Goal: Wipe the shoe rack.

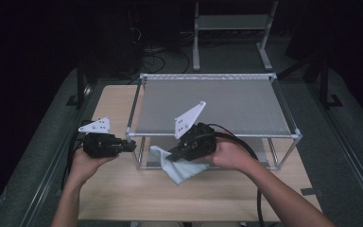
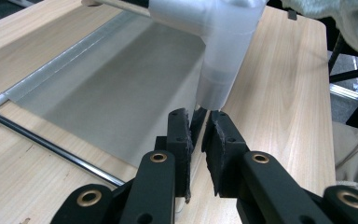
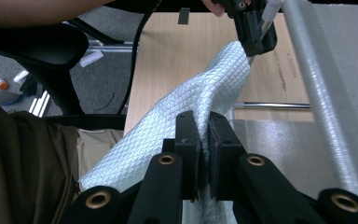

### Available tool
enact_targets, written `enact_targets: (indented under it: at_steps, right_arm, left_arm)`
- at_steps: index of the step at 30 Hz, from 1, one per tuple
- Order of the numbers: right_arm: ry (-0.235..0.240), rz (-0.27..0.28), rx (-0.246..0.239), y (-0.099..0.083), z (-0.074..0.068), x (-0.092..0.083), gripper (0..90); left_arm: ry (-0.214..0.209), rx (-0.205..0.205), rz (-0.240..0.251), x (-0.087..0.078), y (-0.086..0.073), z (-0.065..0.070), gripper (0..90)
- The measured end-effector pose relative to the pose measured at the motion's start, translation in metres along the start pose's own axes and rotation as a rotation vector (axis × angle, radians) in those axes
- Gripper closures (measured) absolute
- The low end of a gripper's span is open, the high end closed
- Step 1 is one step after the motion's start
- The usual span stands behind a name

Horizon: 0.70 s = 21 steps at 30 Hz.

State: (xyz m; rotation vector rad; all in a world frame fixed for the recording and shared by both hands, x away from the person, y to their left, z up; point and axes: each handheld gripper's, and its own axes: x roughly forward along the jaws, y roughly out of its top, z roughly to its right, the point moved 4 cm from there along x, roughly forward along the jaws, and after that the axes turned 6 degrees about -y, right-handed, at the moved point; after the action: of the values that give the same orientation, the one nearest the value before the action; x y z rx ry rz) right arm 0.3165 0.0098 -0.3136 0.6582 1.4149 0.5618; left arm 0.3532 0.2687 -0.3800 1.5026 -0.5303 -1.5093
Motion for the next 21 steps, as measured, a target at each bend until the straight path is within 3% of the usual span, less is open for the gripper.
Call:
enact_targets:
  at_steps: [10,21]
  right_arm:
    - [0.009,-0.044,-0.018,0.015,0.006,-0.012,83.5]
    - [-0.005,-0.041,-0.017,0.025,0.013,-0.022,83.3]
  left_arm:
    - [-0.006,0.004,-0.006,0.000,0.000,0.000,79.7]
    - [-0.006,0.011,-0.013,0.000,0.000,0.001,79.7]
